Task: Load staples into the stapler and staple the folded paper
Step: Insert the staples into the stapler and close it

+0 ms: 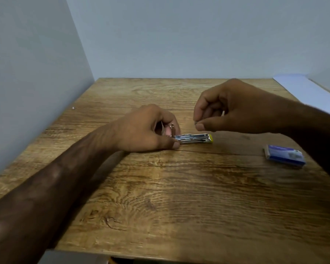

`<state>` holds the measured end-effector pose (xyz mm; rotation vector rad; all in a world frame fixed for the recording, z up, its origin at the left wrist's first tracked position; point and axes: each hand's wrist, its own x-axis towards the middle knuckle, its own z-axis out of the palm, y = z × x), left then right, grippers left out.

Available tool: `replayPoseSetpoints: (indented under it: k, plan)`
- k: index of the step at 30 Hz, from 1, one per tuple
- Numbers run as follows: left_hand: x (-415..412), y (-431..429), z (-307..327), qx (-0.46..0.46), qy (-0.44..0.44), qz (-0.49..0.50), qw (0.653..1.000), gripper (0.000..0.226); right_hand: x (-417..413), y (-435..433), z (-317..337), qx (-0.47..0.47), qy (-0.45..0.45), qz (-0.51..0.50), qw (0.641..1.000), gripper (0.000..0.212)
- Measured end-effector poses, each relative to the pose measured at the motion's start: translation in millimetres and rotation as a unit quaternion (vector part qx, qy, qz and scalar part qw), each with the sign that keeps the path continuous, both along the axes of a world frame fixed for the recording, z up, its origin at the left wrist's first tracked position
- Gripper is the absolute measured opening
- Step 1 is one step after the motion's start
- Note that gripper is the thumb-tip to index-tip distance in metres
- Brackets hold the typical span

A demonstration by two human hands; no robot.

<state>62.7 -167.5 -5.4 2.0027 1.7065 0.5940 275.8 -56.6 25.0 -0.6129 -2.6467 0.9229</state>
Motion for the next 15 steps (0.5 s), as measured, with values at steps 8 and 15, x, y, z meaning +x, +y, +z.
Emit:
replayPoseSetpoints:
  k: [8, 15]
  plan:
    - [-1, -8, -5, 0.028, 0.005, -0.019, 0.999, 0.015, -6, 0, -16, -0.024, 0.076, 0.019, 0.997, 0.025]
    - [-1, -10, -9, 0.049, 0.007, -0.032, 0.998, 0.017, -4, -3, -21, -0.082, 0.096, 0.048, 0.991, 0.02]
